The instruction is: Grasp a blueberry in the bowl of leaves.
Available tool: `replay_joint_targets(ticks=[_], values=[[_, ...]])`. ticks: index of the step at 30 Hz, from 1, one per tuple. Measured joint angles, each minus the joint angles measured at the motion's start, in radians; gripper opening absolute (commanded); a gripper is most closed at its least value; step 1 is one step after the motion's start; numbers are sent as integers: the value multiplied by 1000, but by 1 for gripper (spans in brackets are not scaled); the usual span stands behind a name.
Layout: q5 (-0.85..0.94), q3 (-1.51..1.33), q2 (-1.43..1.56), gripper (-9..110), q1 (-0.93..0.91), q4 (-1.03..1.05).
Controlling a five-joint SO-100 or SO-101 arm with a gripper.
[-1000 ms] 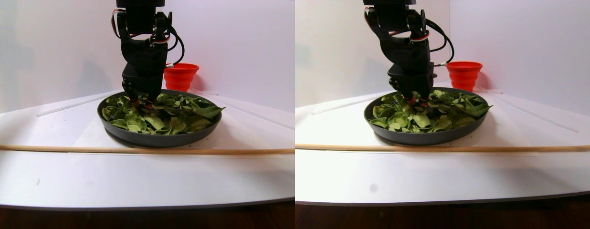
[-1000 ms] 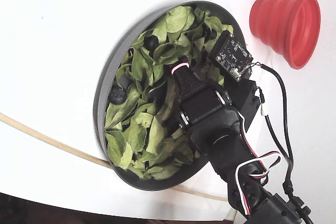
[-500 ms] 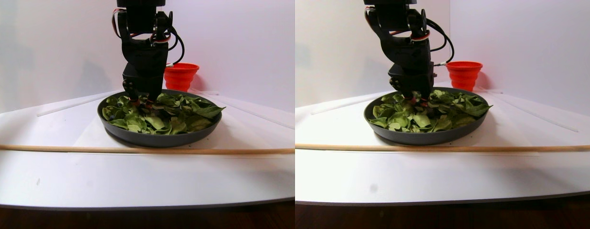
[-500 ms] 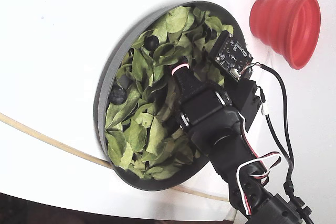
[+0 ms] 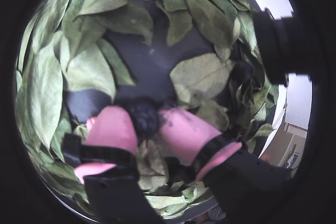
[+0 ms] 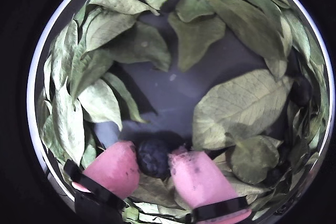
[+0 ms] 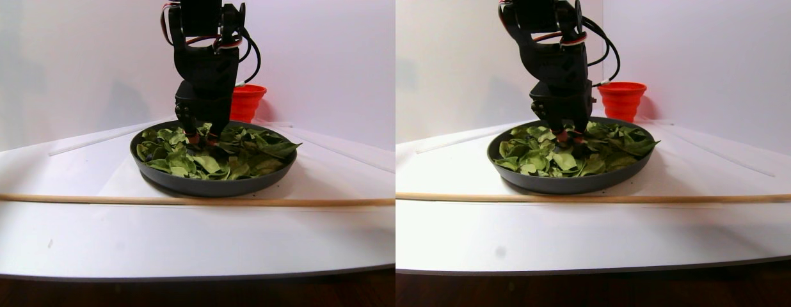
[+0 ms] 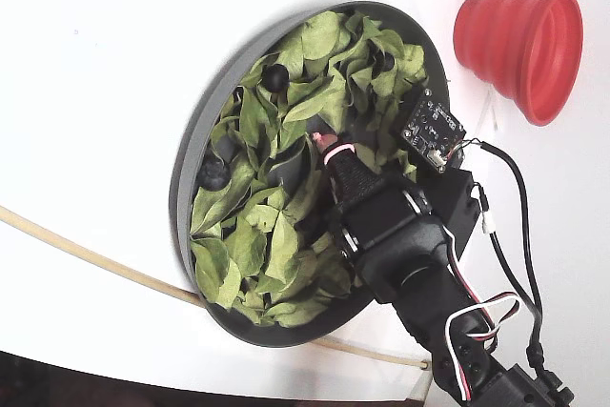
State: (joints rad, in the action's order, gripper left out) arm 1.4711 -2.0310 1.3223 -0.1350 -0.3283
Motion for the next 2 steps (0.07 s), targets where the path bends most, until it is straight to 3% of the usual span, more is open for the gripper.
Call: replay_joint_targets(ticks=[2], values=[[0,0,0,9,0,3]])
